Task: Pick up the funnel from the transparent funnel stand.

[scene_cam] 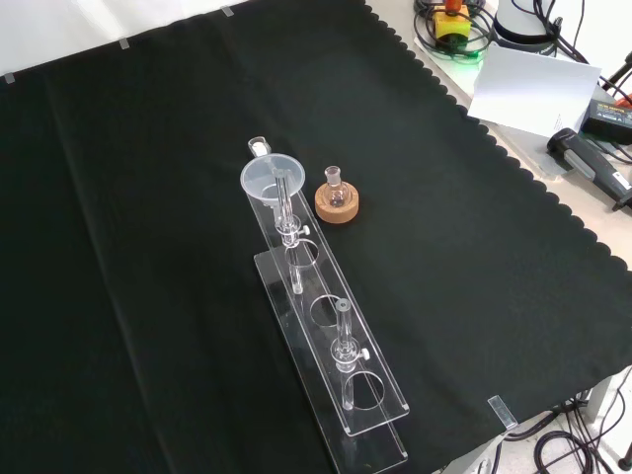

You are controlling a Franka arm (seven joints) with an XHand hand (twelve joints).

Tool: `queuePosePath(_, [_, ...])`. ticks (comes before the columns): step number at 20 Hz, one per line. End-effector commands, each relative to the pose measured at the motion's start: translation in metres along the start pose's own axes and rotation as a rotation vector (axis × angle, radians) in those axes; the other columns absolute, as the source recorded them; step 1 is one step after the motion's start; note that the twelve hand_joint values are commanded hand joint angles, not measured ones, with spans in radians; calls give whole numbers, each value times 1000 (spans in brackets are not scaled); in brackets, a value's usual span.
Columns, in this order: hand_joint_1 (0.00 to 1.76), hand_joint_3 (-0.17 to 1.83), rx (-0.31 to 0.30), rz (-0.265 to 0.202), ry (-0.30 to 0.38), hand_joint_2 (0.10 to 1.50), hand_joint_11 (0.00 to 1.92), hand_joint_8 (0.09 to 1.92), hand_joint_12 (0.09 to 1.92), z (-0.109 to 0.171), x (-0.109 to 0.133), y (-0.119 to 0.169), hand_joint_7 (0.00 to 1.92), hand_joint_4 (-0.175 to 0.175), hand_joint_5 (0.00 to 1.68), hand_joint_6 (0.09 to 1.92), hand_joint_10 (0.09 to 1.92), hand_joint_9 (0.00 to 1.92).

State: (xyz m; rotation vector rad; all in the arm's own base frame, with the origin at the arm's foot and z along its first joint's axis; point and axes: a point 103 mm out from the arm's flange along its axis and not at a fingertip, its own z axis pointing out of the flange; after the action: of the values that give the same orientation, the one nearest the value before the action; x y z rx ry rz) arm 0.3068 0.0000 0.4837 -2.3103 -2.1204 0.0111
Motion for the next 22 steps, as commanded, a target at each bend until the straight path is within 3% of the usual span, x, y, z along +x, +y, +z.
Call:
queuePosePath(1, [147, 356, 27, 3, -2, 484, 0, 87, 171, 2, -3, 6, 0, 83, 0, 87, 87, 0])
queuePosePath(4, [144, 213, 50, -17, -17, 554, 0, 87, 87, 4, -9, 16, 0, 97, 0, 87, 87, 0])
queuePosePath(10, [144, 179, 7, -62, -11, 570, 0, 87, 87, 8, -10, 39, 0, 108, 0, 87, 87, 0])
queuePosePath(22, [169, 161, -70, -146, 43, 582, 0, 87, 87, 20, 23, 93, 0, 108, 0, 87, 87, 0])
